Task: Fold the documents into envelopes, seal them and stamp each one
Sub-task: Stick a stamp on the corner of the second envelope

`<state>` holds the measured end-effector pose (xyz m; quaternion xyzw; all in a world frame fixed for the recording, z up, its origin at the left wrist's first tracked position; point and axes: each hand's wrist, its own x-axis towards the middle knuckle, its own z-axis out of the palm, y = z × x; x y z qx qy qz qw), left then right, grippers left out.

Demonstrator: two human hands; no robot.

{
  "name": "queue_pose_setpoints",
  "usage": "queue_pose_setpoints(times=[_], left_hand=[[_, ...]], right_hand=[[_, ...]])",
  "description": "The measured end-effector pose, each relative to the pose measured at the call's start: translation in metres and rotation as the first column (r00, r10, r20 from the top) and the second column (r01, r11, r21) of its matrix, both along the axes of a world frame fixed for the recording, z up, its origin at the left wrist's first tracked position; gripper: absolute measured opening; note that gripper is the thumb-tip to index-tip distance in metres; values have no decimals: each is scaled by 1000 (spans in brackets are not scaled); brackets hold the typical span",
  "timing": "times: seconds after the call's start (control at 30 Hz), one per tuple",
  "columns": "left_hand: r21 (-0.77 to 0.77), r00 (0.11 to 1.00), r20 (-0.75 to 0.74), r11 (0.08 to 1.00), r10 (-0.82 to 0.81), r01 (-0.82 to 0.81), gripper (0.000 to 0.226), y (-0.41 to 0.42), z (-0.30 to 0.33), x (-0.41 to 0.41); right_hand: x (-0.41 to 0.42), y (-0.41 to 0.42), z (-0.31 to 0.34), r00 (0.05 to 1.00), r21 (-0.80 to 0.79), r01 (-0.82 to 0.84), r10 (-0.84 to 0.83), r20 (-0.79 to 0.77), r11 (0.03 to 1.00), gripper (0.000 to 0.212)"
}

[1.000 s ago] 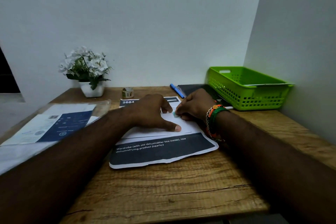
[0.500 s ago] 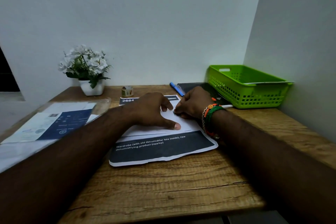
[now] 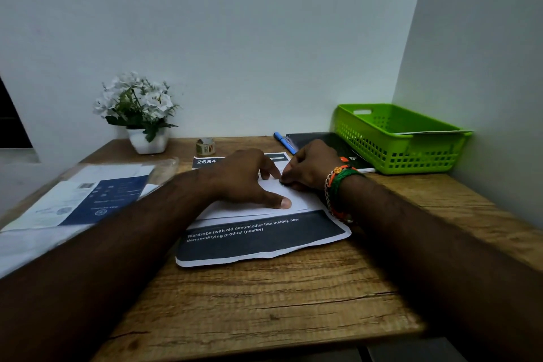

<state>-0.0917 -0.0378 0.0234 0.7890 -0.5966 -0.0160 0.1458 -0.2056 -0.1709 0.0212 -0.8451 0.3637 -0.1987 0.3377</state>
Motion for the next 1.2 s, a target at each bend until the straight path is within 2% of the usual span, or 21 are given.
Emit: queue_pose_setpoints(times=[0.3, 0.4, 0.47, 0.53, 0.6, 0.67, 0.73, 0.83, 1.0, 1.2], left_hand=[[10, 1000, 0, 1000, 5, -5, 71, 0, 1, -1], [6, 1000, 10, 1000, 1, -1, 70, 1, 1, -1], [2, 1000, 3, 1000, 1, -1, 69, 2, 0, -1], [-2, 1000, 0, 1000, -1, 1, 69, 2, 0, 0], [-4, 1000, -4, 1000, -7, 7, 68, 1, 0, 0], [-7, 1000, -11, 1000, -7, 7, 68, 1, 0, 1], [-15, 1000, -9, 1000, -6, 6, 70, 0, -1, 1], [-30, 1000, -20, 1000, -8, 8, 72, 1, -2, 1], [-12, 1000, 1, 1000, -26, 26, 67, 1, 0, 0], [34, 999, 33, 999, -31, 30, 67, 0, 3, -3]], right_hand=[[-4, -3, -1, 1000, 83, -23, 23, 3, 996, 23], [-9, -2, -4, 993, 167, -17, -2, 115, 986, 12], [-13, -5, -1, 971, 261, -18, -45, 235, 965, 14], [-19, -12, 4, 945, 218, 8, -79, 316, 976, 19], [-24, -19, 9, 932, 53, 43, -59, 359, 998, 21], [-28, -22, 10, 947, -131, 16, 27, 320, 991, 19], [-29, -20, 6, 967, -211, -111, 154, 202, 971, 16], [-28, -17, 1, 958, -322, -275, 285, -17, 906, 27], [-30, -12, 5, 939, -353, -337, 283, -196, 873, 49], [-35, -11, 9, 930, -336, -357, 300, -211, 871, 47]])
